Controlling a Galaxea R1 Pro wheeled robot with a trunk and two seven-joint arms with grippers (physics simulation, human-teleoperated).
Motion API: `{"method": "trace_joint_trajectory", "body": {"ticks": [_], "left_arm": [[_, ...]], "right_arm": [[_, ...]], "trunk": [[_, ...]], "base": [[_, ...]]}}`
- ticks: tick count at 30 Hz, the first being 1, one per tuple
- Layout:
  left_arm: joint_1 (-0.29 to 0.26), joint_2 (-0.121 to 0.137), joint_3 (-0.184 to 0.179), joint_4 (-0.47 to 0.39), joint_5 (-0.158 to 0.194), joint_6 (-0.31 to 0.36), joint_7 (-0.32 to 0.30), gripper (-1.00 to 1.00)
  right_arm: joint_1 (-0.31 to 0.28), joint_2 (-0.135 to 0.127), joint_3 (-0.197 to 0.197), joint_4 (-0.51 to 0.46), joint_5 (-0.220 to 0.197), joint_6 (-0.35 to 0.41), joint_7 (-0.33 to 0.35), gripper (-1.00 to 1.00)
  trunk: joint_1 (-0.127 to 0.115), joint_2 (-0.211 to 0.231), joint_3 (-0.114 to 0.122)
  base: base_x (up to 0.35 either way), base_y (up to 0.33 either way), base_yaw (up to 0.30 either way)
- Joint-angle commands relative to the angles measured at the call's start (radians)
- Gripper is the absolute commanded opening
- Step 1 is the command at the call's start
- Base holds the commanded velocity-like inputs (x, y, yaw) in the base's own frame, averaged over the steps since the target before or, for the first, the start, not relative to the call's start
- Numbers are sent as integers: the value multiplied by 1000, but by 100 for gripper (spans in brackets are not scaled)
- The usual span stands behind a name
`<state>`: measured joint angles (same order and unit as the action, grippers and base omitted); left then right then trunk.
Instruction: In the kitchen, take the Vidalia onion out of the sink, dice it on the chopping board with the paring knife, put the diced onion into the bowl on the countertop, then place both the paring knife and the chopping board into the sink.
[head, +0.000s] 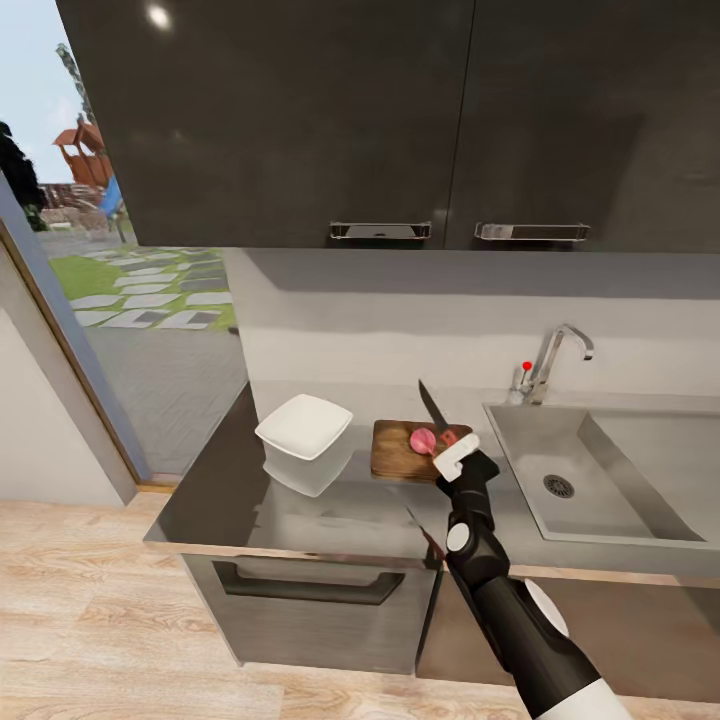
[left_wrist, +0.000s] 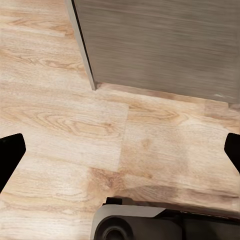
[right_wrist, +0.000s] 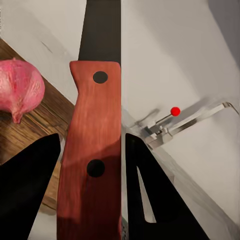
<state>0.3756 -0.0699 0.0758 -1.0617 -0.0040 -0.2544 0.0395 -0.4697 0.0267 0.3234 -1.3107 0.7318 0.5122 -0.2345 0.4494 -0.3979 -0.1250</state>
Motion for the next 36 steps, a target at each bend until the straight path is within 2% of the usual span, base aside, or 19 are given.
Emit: {"method": "trace_joint_trajectory", "body": {"ticks": [1,7,15,23,36], "left_arm": [[0,-1,1,-1,-1,-2,2,100],[0,-1,-5,-24,-1,4,-4,100],[0,-1,1,21,-6,3,-6,100],[0,-1,2,65,-7,3,-6,100],[0,-1,2,69,-7,3,-6,100]], "right_arm": [[-1,0,3,0,7,8,-1,-100],[-4,34,10,-34,-26,0,0,-100],[-4,79,6,-79,-22,-1,3,-100],[-4,124,3,-80,-22,-1,4,-100],[-4,122,5,-79,-22,1,6,-100]], "trunk": [[1,-2,-2],[1,-2,-2],[1,-2,-2],[1,-2,-2],[1,-2,-2]], "base": [[0,0,0],[0,0,0],[0,0,0],[0,0,0],[0,0,0]]}}
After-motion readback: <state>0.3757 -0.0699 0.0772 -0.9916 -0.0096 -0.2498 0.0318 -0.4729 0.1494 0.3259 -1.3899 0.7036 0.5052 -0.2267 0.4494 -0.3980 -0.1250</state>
